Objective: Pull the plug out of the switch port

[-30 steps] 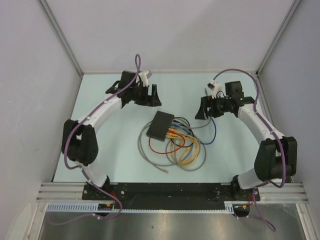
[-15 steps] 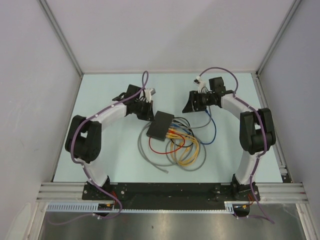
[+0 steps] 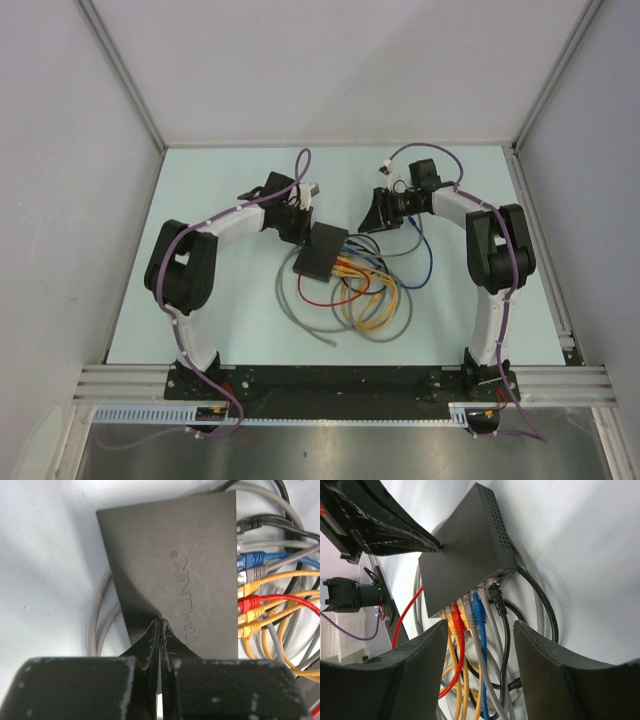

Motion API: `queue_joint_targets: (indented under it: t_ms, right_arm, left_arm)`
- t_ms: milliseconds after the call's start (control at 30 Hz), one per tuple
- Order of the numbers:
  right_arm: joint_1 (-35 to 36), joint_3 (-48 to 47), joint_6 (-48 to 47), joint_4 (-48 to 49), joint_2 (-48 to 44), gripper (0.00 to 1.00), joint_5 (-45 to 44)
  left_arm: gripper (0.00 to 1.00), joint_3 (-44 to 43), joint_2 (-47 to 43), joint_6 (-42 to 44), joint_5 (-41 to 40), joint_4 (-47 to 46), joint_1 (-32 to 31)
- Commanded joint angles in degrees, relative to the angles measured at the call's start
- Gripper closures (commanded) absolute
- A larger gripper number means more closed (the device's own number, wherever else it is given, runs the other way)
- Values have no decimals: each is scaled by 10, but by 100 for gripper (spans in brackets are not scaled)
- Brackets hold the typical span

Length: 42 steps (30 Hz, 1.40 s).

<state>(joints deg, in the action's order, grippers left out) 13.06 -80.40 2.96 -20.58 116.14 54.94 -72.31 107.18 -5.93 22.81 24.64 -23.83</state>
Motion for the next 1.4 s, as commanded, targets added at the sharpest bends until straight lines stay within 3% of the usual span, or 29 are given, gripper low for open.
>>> queue_joint_targets:
  t_ms: [0,833,1367]
  right_arm:
    - [7,-20,-7,10,29,41,22]
    - [40,-82,17,35,132,47,39]
    - [49,-93,6,25,156,62,55]
  left_arm:
    - [100,-18,35,14,-22,22,-3]
    - [100,-19,46,24,-40,28,-9]
    - [100,-25,51,31,-43,30,-10]
